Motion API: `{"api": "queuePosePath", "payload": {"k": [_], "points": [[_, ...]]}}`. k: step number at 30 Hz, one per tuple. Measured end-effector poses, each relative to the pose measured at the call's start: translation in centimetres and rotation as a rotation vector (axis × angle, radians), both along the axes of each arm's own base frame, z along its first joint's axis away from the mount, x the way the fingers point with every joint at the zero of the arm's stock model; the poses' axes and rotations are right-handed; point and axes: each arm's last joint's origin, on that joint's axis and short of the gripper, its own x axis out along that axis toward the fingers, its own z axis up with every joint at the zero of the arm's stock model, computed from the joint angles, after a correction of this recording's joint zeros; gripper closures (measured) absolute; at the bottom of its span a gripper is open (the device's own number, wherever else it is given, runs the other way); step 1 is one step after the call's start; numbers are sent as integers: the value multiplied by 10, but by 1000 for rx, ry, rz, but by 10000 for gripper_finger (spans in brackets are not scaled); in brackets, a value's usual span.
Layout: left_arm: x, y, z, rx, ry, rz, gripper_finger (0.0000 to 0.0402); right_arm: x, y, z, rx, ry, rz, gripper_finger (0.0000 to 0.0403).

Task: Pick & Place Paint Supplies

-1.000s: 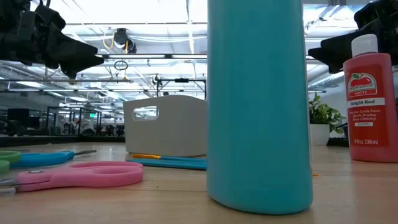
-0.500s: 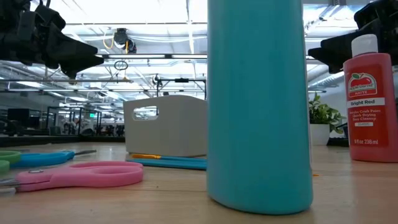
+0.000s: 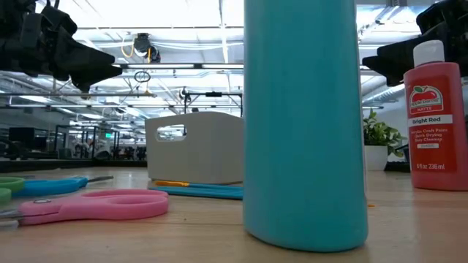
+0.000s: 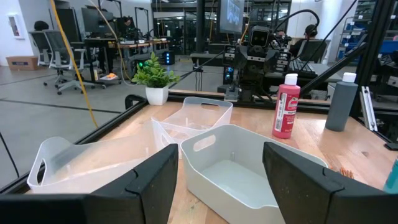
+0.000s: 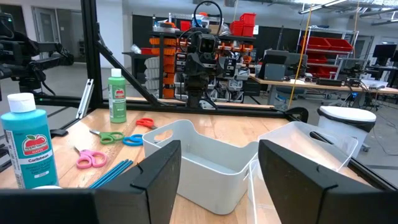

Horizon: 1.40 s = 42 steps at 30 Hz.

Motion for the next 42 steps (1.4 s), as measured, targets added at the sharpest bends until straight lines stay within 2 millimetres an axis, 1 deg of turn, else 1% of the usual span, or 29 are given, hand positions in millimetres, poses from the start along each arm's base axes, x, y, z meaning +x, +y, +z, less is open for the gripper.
{"api": "queuePosePath", "payload": {"k": [32, 37, 42], "points": [[0, 0, 0, 0, 0, 0, 160, 0, 0, 0, 0, 0, 0, 193], [0, 0, 0, 40, 6, 1, 160, 0, 0, 0, 0, 0, 0, 193], [0, 0, 0, 41, 6, 0, 160, 0, 0, 0, 0, 0, -1, 193]]}}
